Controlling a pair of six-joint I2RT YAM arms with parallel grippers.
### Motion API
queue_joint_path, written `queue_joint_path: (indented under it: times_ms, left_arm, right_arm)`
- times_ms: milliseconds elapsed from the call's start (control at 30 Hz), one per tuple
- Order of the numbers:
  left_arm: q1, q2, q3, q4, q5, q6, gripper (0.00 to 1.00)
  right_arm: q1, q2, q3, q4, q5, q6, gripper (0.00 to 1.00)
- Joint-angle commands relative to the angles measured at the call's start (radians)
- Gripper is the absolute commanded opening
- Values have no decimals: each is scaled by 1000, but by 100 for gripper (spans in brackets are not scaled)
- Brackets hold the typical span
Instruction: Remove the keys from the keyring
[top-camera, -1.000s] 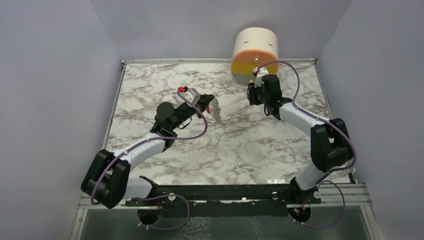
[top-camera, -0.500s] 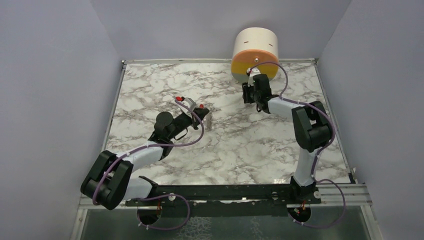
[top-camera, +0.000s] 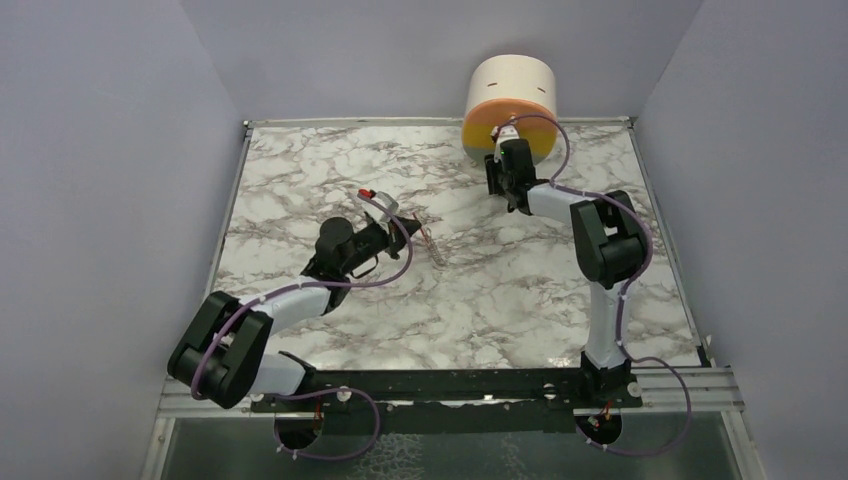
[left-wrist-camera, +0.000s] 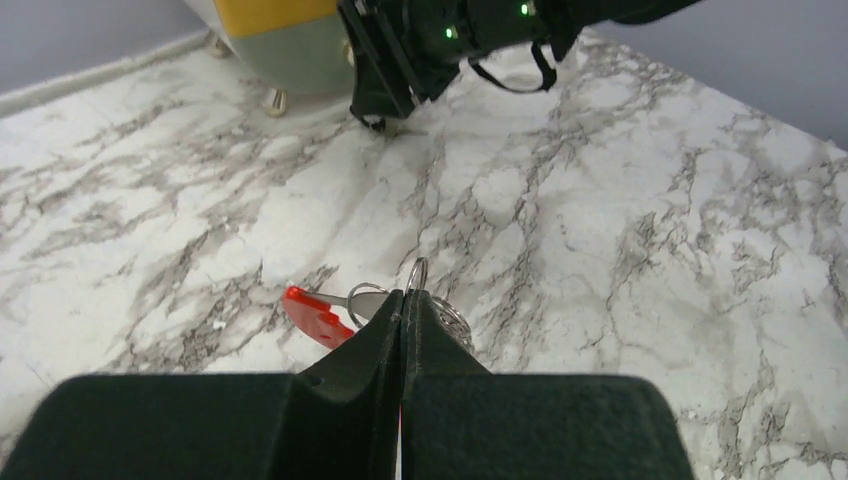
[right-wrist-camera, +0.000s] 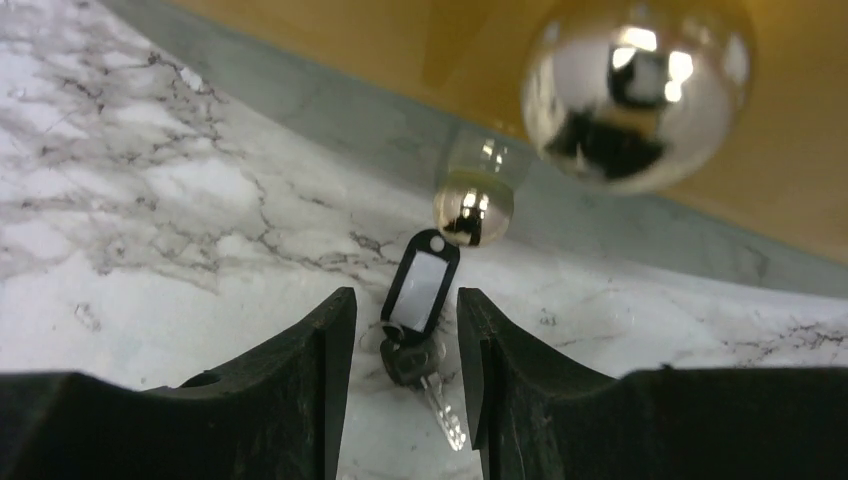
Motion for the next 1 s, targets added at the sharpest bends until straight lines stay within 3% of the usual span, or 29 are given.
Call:
queue_joint_path:
  times_ms: [0,200,467,600,700,767,967]
  left_arm:
    - [5,63,28,0,13,12,0]
    - [5,91,34,-1,10,8,0]
    - [5,82,35,-9,7,6,0]
    - [5,76,38,-9,7,5,0]
    - [4,74,41,-10,-2,6,0]
    - [5,75,43,-10,-6,6,0]
    - [5,109,61,-15,-27,-7,0]
  right_arm:
    - [-6,81,114,-53,78,-41,43]
    - [-13,171,245,-219,55,-34,43]
    - [-15,161,240,-372,44,15,41]
    - [-14,144,194,-424,31,38,32]
    - [-14,100,119,-413,14,51,16]
    - [-14,66,65,-397,-1,54,10]
    - [12,-38,-66,-381,-77,58,4]
